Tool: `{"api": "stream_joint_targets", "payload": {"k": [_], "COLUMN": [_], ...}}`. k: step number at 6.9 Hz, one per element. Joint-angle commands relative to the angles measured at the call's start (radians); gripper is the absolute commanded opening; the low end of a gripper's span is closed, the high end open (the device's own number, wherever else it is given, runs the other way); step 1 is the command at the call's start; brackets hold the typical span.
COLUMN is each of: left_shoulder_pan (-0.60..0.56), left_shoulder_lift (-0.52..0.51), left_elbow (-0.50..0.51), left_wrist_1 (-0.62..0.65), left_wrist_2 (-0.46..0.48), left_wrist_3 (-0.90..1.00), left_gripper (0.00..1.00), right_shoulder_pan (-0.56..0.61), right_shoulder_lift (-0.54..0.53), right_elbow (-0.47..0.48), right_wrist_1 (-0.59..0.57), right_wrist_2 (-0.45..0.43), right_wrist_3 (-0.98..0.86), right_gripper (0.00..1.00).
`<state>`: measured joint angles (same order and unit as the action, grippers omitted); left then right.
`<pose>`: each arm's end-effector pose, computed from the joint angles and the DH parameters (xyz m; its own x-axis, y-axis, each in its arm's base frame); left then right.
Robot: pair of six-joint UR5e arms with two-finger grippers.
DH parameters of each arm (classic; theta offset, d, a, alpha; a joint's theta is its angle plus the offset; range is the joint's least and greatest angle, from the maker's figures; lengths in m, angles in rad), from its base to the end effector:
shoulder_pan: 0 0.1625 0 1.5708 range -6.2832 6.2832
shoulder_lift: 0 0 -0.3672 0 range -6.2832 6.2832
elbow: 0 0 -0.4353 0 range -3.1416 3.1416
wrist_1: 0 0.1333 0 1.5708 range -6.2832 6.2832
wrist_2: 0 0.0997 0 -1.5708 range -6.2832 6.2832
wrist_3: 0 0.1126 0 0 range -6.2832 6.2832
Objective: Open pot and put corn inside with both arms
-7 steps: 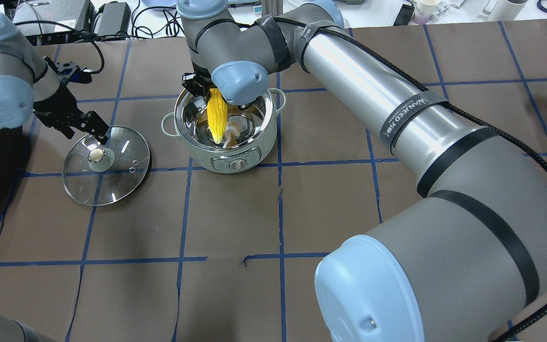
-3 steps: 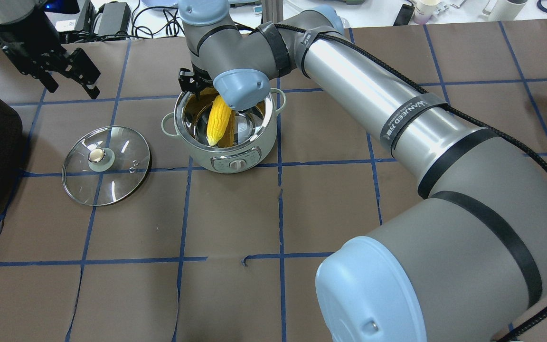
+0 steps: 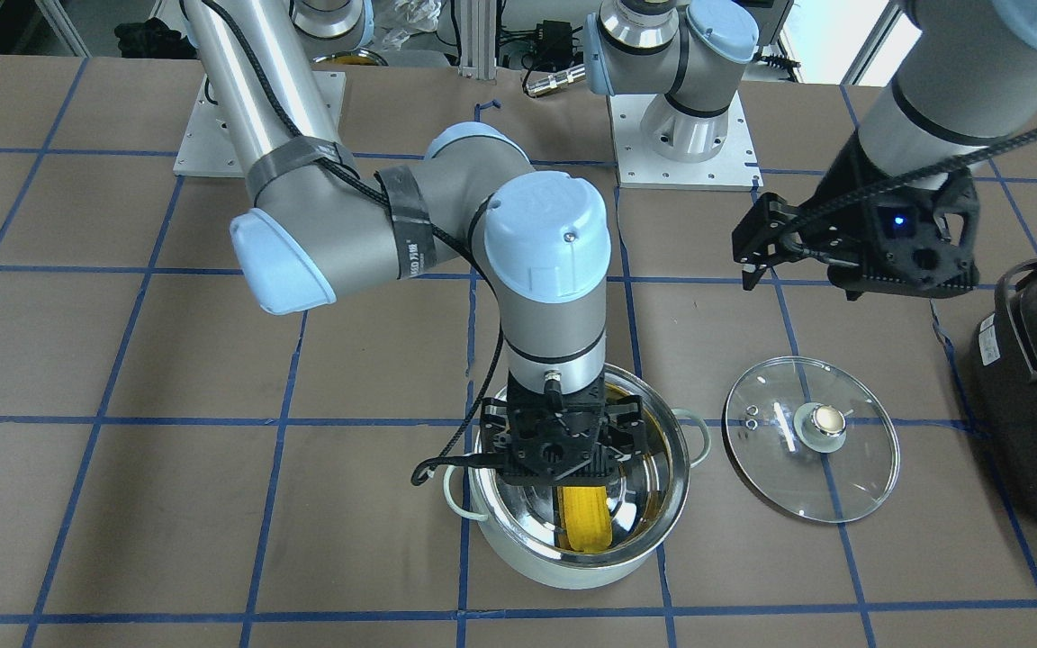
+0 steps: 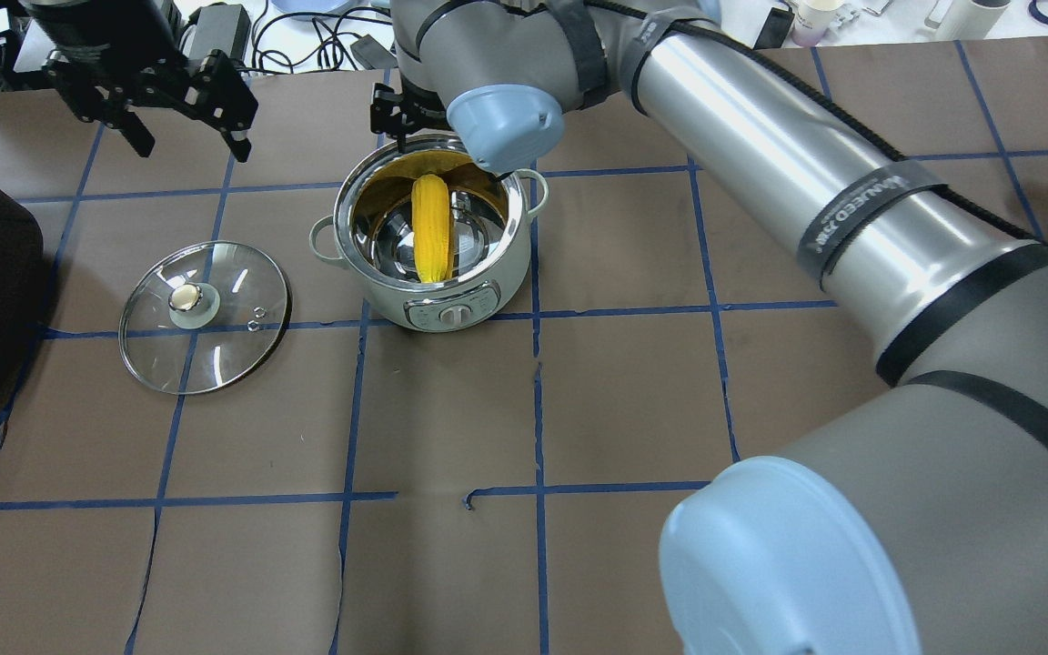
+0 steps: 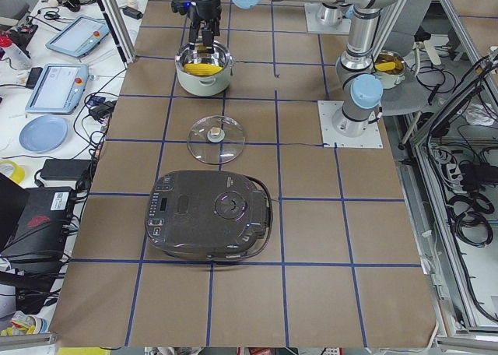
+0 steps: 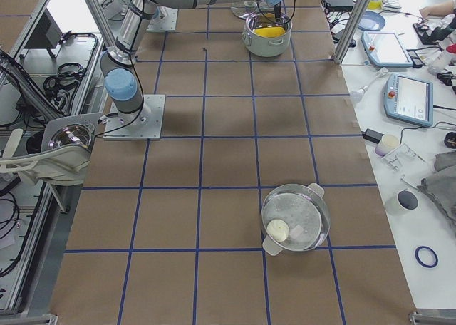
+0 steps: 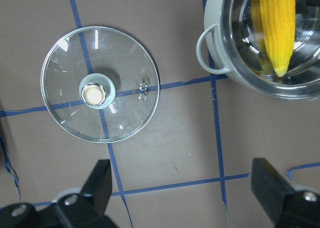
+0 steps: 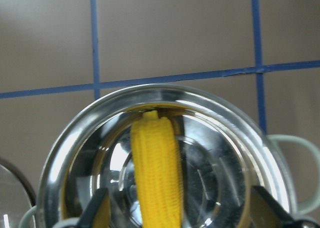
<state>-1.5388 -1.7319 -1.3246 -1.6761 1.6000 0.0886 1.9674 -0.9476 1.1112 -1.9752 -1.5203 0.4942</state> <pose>-0.1111 -0.5939 0.4474 -0.9980 0.0572 -0.0273 0.0565 0.9981 0.0227 0.4246 -0.6542 0.3043 -0.9848 0.0755 -0.1563 0.1045 0.9768 -0.1867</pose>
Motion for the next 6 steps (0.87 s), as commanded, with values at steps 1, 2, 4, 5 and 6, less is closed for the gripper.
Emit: {"api": "stream_joint_targets", "payload": {"k": [1,2,4,5,6], "left_shoulder_pan": [-0.104,-0.107,-0.104,-0.104,-0.103], "left_shoulder_lift": [0.006,0.012,0.018,0.020,0.023], "left_elbow": [-0.014,-0.030,-0.041,-0.036,-0.039], "left_wrist_1": [0.047,0.053,0.055,0.055,0.055], "left_wrist_2": [0.000,-0.002,-0.005,-0.005,-0.008], "left_wrist_3": [-0.177,-0.175,-0.171,-0.171,-0.171], "left_gripper": [1.00,1.00,1.00,1.00,1.00], "right_shoulder_pan": [-0.140,-0.218,-0.312,-0.315,-0.315], "right_shoulder_lift": [-0.158,-0.248,-0.455,-0.520,-0.560], "right_elbow": [0.152,0.247,0.407,0.424,0.417], "right_wrist_1": [0.078,0.099,0.119,0.178,0.314], "right_wrist_2": [-0.001,0.003,-0.007,-0.001,0.015], "right_wrist_3": [-0.180,-0.219,-0.364,-0.377,-0.378], "right_gripper": [1.00,1.00,1.00,1.00,1.00]}}
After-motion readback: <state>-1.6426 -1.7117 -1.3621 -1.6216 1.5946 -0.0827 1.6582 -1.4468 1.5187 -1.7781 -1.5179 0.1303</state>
